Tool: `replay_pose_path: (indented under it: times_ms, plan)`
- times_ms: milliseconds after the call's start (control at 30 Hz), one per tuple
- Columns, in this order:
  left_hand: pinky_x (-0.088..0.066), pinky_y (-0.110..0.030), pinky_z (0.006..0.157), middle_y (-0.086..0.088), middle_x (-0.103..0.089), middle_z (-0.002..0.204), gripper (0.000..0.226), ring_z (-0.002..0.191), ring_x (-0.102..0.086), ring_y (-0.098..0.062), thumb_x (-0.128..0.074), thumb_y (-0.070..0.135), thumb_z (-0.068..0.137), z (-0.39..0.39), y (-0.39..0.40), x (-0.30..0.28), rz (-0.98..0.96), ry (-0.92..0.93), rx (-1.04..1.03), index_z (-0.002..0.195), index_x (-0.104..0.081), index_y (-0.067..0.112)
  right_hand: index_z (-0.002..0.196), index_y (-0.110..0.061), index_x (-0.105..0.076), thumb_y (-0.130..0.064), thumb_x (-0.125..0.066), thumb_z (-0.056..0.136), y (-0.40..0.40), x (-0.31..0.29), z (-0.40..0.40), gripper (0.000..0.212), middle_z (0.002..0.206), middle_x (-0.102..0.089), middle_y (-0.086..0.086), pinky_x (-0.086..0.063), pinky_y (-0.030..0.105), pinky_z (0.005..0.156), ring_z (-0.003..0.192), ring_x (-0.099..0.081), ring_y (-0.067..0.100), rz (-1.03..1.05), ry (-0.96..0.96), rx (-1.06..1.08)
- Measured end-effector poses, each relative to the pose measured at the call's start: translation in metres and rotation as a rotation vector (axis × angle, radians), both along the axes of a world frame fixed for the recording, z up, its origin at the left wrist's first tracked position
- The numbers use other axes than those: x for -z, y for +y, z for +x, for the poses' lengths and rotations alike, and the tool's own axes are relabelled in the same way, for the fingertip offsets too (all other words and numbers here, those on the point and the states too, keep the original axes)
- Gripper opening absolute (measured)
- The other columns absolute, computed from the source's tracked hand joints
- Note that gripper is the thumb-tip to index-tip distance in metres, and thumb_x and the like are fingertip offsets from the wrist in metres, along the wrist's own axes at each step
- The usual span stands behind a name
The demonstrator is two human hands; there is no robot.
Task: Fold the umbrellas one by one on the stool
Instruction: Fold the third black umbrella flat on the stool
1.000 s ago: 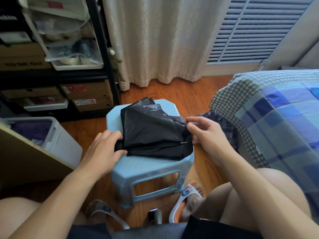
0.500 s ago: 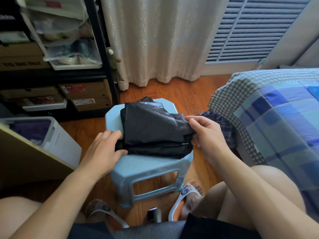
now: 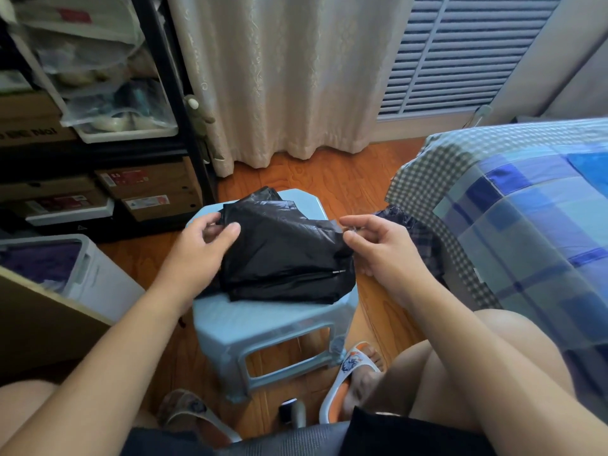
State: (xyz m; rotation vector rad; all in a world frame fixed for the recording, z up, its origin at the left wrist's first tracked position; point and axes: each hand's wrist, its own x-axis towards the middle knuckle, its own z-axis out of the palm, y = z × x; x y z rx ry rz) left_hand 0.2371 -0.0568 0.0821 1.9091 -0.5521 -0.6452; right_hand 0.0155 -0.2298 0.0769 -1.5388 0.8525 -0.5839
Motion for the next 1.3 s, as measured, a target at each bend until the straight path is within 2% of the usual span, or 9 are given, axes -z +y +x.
replay_pose_path:
  times_ms: [67, 167, 367, 700, 800, 967, 1067, 1200, 1300]
  plan:
    - [-0.048, -0.008, 0.066, 0.011, -0.075, 0.089, 0.01, 0.08, -0.068, 0.0, -0.064, 0.018, 0.1, 0.001, -0.011, -0.002, -0.158, 0.23, -0.063, 0.108, -0.069, 0.015, 0.115, -0.02, -0.073, -0.013, -0.069, 0.099, -0.002, 0.0, -0.002, 0.019, 0.066, -0.068, -0.009, -0.044, 0.028, 0.055, 0.051, -0.048, 0.013, -0.023, 0.027, -0.022]
    - [-0.053, -0.027, 0.076, -0.002, -0.076, 0.095, 0.002, 0.084, -0.069, -0.014, -0.066, 0.015, 0.098, 0.006, -0.013, 0.003, -0.197, 0.396, -0.094, 0.1, -0.066, 0.015, 0.115, -0.023, -0.074, -0.014, -0.073, 0.096, -0.006, 0.001, -0.005, 0.021, 0.074, -0.068, -0.007, -0.048, 0.03, 0.062, 0.062, -0.056, 0.011, 0.034, 0.063, -0.088]
    - [-0.056, -0.036, 0.087, -0.007, -0.076, 0.113, 0.028, 0.097, -0.073, -0.019, -0.067, 0.024, 0.098, 0.009, -0.017, 0.004, -0.183, 0.485, -0.078, 0.125, -0.063, 0.016, 0.097, -0.01, -0.076, -0.007, -0.076, 0.091, -0.009, -0.003, -0.006, 0.007, 0.074, -0.067, 0.004, -0.047, 0.026, 0.058, 0.062, -0.053, 0.014, 0.087, 0.043, -0.055]
    - [-0.055, -0.047, 0.097, -0.018, -0.071, 0.123, 0.028, 0.116, -0.068, -0.033, -0.048, -0.001, 0.096, 0.006, 0.007, -0.013, -0.468, 0.585, 0.045, 0.109, -0.069, 0.012, 0.102, -0.016, -0.08, -0.006, -0.075, 0.092, -0.011, -0.006, -0.002, 0.015, 0.066, -0.063, -0.001, -0.045, 0.029, 0.059, 0.053, -0.049, 0.011, 0.002, 0.075, -0.115]
    - [-0.059, -0.036, 0.089, -0.01, -0.075, 0.104, 0.035, 0.103, -0.072, -0.024, -0.049, -0.001, 0.083, 0.0, 0.017, -0.018, -0.552, 0.563, 0.145, 0.089, -0.078, 0.018, 0.093, -0.015, -0.079, -0.006, -0.076, 0.091, -0.01, -0.006, -0.004, 0.01, 0.068, -0.066, -0.002, -0.045, 0.027, 0.058, 0.053, -0.049, 0.01, -0.091, 0.065, -0.083]
    - [-0.058, -0.026, 0.07, -0.003, -0.072, 0.083, 0.046, 0.08, -0.07, -0.016, -0.042, -0.011, 0.085, 0.003, 0.022, -0.016, -0.558, 0.487, 0.188, 0.077, -0.075, 0.02, 0.109, -0.031, -0.077, -0.018, -0.085, 0.084, -0.018, -0.001, -0.006, 0.03, 0.11, -0.061, -0.012, -0.05, 0.021, 0.091, 0.098, -0.062, 0.007, -0.301, 0.217, -0.269]
    - [-0.057, -0.026, 0.073, -0.005, -0.07, 0.088, 0.04, 0.083, -0.067, -0.018, -0.039, -0.011, 0.09, 0.007, 0.02, -0.013, -0.58, 0.479, 0.165, 0.084, -0.066, 0.017, 0.098, -0.018, -0.079, -0.009, -0.079, 0.088, -0.022, 0.001, -0.001, 0.014, 0.101, -0.076, -0.001, -0.057, 0.039, 0.091, 0.098, -0.072, 0.021, -0.235, 0.168, -0.249]
    - [-0.058, -0.026, 0.078, -0.004, -0.072, 0.094, 0.033, 0.089, -0.07, -0.016, -0.04, -0.007, 0.098, 0.012, 0.006, -0.016, -0.588, 0.474, 0.114, 0.105, -0.061, 0.017, 0.093, -0.013, -0.077, -0.01, -0.072, 0.094, -0.023, 0.001, 0.009, 0.006, 0.078, -0.074, -0.005, -0.047, 0.014, 0.065, 0.066, -0.063, -0.002, -0.18, 0.115, -0.152]
    - [-0.061, -0.028, 0.08, -0.008, -0.074, 0.106, 0.03, 0.096, -0.073, -0.017, -0.048, -0.001, 0.102, 0.019, -0.014, -0.012, -0.515, 0.401, 0.036, 0.121, -0.062, 0.017, 0.094, -0.012, -0.075, -0.011, -0.07, 0.097, -0.023, 0.007, 0.019, 0.006, 0.082, -0.075, 0.002, -0.05, 0.015, 0.068, 0.071, -0.064, 0.002, -0.165, 0.119, -0.125]
